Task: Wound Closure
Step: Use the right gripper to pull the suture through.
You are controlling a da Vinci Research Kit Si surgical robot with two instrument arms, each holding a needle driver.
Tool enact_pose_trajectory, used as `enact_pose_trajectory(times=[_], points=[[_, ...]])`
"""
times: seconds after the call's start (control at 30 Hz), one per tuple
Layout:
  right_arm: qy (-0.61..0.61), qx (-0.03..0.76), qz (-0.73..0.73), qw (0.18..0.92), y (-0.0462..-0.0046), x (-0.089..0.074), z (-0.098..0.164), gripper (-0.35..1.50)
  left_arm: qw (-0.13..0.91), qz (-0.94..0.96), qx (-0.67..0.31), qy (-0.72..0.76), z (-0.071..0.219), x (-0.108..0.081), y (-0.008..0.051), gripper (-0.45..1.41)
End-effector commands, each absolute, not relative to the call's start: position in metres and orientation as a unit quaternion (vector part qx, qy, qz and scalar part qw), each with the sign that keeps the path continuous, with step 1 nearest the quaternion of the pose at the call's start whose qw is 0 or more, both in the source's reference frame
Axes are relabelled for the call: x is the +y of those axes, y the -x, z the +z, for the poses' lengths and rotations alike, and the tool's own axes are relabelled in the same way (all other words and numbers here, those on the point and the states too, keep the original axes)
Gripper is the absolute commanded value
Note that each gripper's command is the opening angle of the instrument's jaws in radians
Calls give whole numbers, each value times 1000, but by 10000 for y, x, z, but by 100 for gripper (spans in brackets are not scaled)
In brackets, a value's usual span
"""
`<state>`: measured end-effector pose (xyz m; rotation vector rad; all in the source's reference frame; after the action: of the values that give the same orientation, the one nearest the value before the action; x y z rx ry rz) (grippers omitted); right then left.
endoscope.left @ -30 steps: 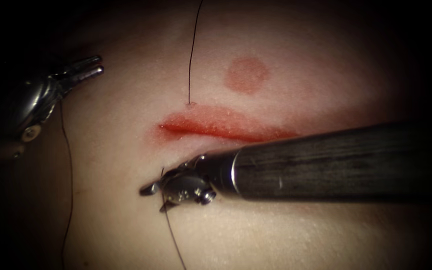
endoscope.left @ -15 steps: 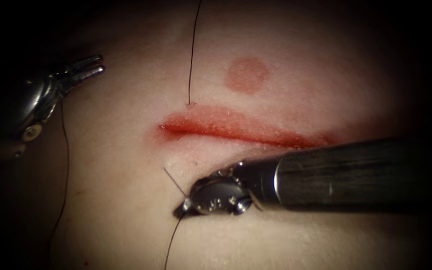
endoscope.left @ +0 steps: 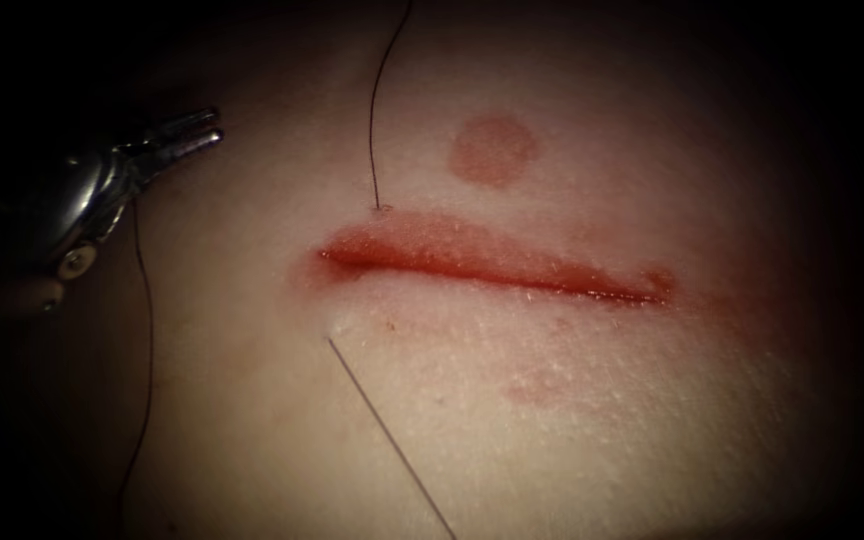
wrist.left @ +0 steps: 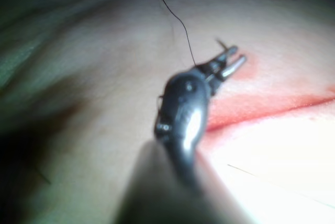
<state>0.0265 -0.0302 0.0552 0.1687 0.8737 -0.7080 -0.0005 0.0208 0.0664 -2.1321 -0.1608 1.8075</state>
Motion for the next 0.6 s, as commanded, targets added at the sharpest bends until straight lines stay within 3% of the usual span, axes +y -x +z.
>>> enact_pose_trajectory(times=[0.03, 0.1, 0.13, 0.17, 0.2, 0.23, 0.27, 0.3, 0.6], points=[[-85, 427, -334, 836, -269, -315, 547, -35, 170, 635, -58, 751, 672, 207, 10, -35], [-78, 451, -322, 829, -270, -313, 543, -35, 170, 635, -58, 751, 672, 207, 9, -35], [-74, 455, -317, 829, -271, -310, 542, -18, 170, 635, -58, 751, 672, 207, 9, -35], [-70, 462, -308, 829, -273, -302, 542, 54, 170, 635, -58, 751, 672, 207, 9, -35], [-70, 462, -308, 829, -273, -302, 542, 54, 170, 635, -58, 751, 672, 207, 9, -35], [-69, 469, -294, 830, -276, -285, 545, 101, 170, 635, -58, 751, 672, 207, 9, -35], [-69, 469, -294, 830, -276, -285, 545, 101, 170, 635, -58, 751, 672, 207, 9, -35], [-50, 485, -264, 832, -277, -255, 552, 133, 170, 635, -58, 751, 672, 207, 9, -35], [-24, 465, -258, 846, -281, -161, 595, 133, 170, 635, -59, 751, 672, 207, 9, -35]])
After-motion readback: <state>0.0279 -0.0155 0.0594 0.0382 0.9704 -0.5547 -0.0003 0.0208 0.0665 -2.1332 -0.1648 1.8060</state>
